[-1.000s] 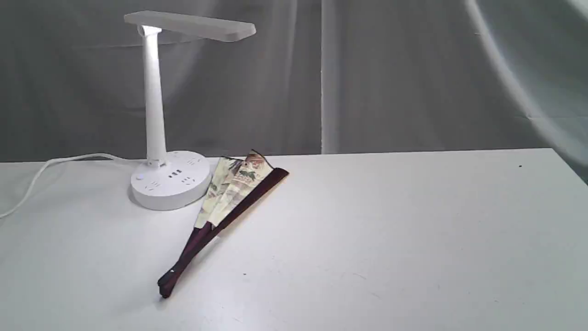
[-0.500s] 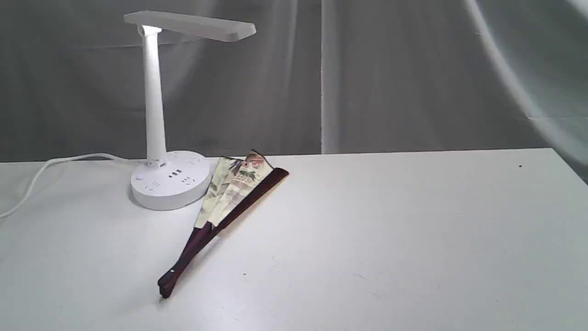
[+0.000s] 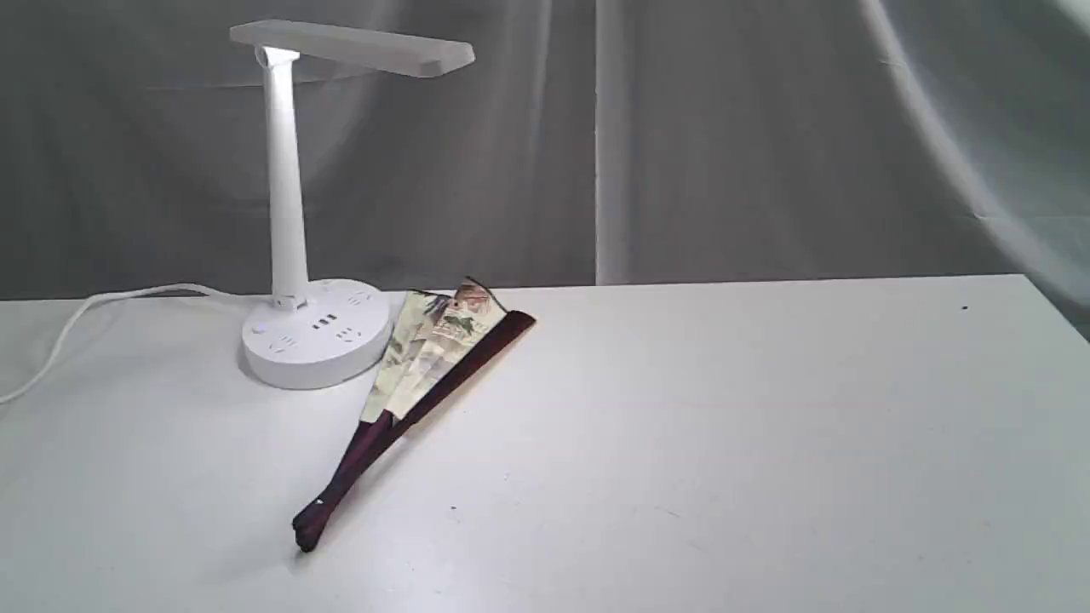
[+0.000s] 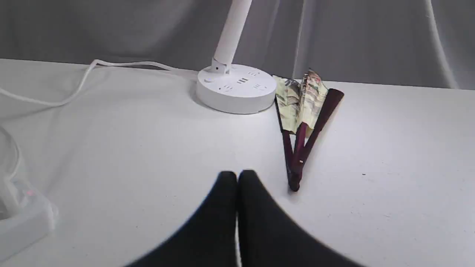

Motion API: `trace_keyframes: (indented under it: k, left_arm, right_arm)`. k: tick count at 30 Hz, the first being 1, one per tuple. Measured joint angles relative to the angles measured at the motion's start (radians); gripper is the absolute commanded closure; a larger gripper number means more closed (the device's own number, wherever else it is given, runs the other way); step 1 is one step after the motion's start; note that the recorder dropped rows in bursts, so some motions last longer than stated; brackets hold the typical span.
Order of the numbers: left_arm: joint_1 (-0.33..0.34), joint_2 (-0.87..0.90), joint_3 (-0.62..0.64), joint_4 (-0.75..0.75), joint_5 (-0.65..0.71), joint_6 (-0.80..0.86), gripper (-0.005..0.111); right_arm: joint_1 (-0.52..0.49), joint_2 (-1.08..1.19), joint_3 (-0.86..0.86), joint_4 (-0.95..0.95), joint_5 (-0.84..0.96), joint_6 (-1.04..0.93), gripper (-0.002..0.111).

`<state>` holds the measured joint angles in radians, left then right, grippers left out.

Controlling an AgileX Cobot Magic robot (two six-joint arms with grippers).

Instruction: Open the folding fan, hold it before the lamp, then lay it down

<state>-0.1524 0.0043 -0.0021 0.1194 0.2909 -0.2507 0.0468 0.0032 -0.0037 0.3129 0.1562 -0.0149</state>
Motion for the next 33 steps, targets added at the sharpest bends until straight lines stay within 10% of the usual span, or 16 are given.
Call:
trace_keyframes:
  k: [19,33]
  left_arm:
    - [0.000,0.000,0.000,0.023,-0.007,0.000,0.107]
    - [0.000,0.000,0.000,0.034,-0.046,0.000,0.107]
  right_arm:
    - [0.000,0.062,-0.262,0.097,-0.022,-0.045,0.108]
    - [0.000,0.817,-0.550,0.101,0.065,-0.082,0.108]
